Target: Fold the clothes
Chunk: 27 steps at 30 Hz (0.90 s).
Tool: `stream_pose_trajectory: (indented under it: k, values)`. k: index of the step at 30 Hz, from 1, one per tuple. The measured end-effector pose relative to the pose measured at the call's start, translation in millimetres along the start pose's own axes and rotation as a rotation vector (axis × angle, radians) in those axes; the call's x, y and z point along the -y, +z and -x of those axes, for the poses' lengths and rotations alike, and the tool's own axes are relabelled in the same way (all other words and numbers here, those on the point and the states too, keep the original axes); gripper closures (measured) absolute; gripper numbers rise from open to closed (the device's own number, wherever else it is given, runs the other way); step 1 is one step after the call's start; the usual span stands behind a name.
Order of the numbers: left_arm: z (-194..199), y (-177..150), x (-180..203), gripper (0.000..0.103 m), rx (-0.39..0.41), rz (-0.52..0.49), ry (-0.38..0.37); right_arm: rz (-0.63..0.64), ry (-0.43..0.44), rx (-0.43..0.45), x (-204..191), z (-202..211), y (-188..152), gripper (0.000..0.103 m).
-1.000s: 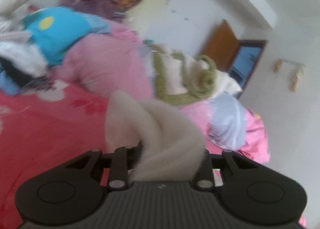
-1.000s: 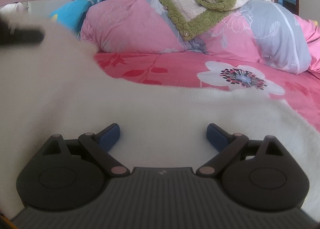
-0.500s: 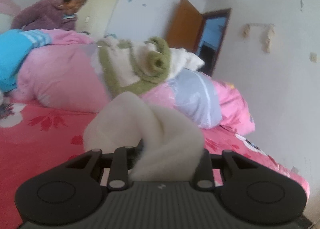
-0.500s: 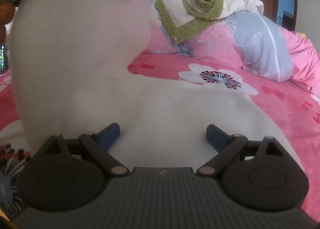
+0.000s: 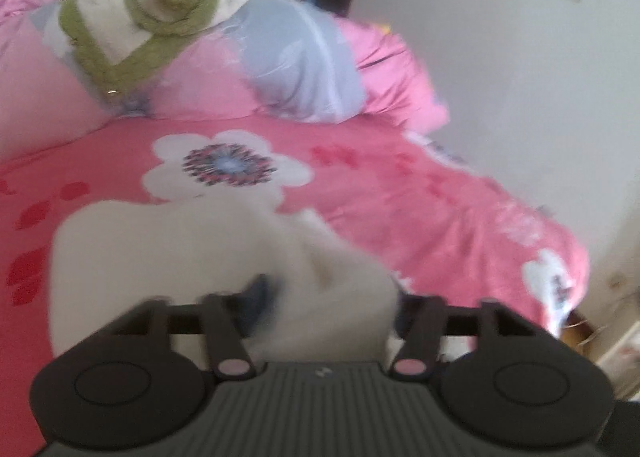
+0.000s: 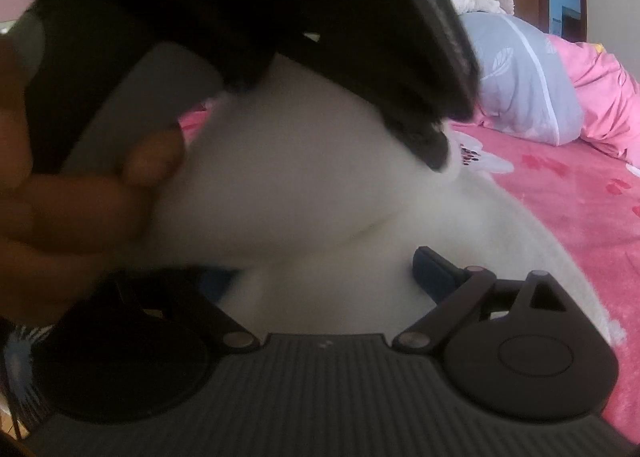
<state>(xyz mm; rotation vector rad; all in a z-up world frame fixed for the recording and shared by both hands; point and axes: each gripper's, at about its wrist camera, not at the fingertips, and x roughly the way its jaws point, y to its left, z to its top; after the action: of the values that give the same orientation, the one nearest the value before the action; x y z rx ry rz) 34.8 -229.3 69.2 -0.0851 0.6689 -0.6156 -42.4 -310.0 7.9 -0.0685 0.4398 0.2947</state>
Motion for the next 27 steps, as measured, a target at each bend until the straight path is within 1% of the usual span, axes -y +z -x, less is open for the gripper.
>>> stream_pose_trajectory:
  k: [2,6,9,13,16,19,21,24,27]
  values:
    - [7,3,-1,0.021,0.019,0.01,-0.049,-0.002,0.002,0.002,0,-1,0,0.009]
    - [21,8,1,0.021,0.05,0.03,-0.123,-0.004,0.004,0.006,0,-1,-2,0.008]
    - [36,9,0,0.021,0.082,0.065,-0.146,-0.004,0.003,0.009,-1,-2,-3,0.008]
    - [70,-1,-24,0.02,0.158,0.146,-0.145,-0.005,0.003,0.014,-1,-3,-5,0.008]
    - [98,-14,-52,0.017,0.217,0.207,-0.104,-0.004,0.001,0.017,-2,-3,-6,0.008]
    - [119,-25,-79,0.015,0.255,0.25,-0.019,-0.004,-0.002,0.02,-3,-1,-7,0.008]
    - [127,-33,-97,0.015,0.251,0.283,0.051,-0.005,-0.004,0.02,-3,0,-8,0.008]
    - [128,-49,-121,0.015,0.226,0.328,0.162,-0.005,-0.007,0.021,-3,3,-8,0.008]
    - [121,-65,-142,0.015,0.195,0.385,0.232,-0.007,-0.013,0.017,-3,2,-7,0.008]
